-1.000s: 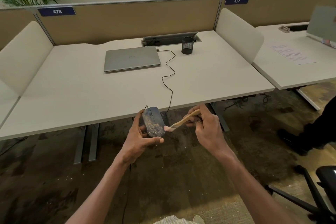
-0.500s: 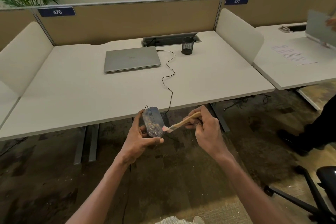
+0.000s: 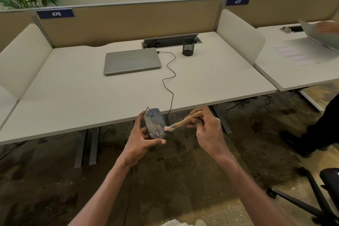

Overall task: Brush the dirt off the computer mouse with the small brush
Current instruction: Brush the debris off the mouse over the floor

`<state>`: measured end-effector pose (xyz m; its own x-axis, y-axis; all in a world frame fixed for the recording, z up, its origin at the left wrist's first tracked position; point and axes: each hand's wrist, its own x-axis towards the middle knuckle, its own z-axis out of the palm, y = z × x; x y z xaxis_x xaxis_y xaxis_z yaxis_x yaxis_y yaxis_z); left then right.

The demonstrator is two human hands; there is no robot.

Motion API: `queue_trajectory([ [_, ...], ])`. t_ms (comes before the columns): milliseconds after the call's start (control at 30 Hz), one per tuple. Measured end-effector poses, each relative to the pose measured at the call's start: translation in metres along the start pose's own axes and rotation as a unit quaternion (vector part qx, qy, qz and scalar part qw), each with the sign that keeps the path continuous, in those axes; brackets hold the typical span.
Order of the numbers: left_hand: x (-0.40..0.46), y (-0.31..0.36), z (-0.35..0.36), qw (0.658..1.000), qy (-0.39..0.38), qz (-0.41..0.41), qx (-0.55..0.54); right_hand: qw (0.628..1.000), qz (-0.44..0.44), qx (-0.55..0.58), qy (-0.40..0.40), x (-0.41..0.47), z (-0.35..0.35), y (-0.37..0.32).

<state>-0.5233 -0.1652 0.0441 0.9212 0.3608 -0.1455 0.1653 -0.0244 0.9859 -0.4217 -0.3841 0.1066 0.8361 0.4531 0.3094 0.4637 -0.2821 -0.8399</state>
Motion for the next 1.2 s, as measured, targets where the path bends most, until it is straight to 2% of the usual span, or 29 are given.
queue_trajectory([
  [167, 0.0, 0.003, -0.002, 1.0, 0.007, -0.001, 0.005, 1.0, 0.012, -0.018, -0.018, -0.007, -0.002, 0.005],
  [400, 0.002, 0.005, 0.004, 1.0, -0.01, -0.007, 0.006, 0.999, -0.007, 0.009, 0.043, 0.01, -0.004, -0.004],
  [700, 0.004, 0.01, 0.004, 1.0, -0.002, -0.013, 0.015, 1.0, -0.013, -0.022, 0.004, 0.006, -0.004, -0.002],
  [1000, 0.008, 0.01, 0.01, 0.999, -0.019, -0.006, 0.031, 0.989, -0.136, -0.054, -0.016, 0.025, 0.001, -0.028],
  [1200, 0.009, 0.01, 0.011, 0.999, -0.018, -0.013, 0.027, 0.986, -0.15, -0.069, -0.021, 0.029, 0.003, -0.027],
])
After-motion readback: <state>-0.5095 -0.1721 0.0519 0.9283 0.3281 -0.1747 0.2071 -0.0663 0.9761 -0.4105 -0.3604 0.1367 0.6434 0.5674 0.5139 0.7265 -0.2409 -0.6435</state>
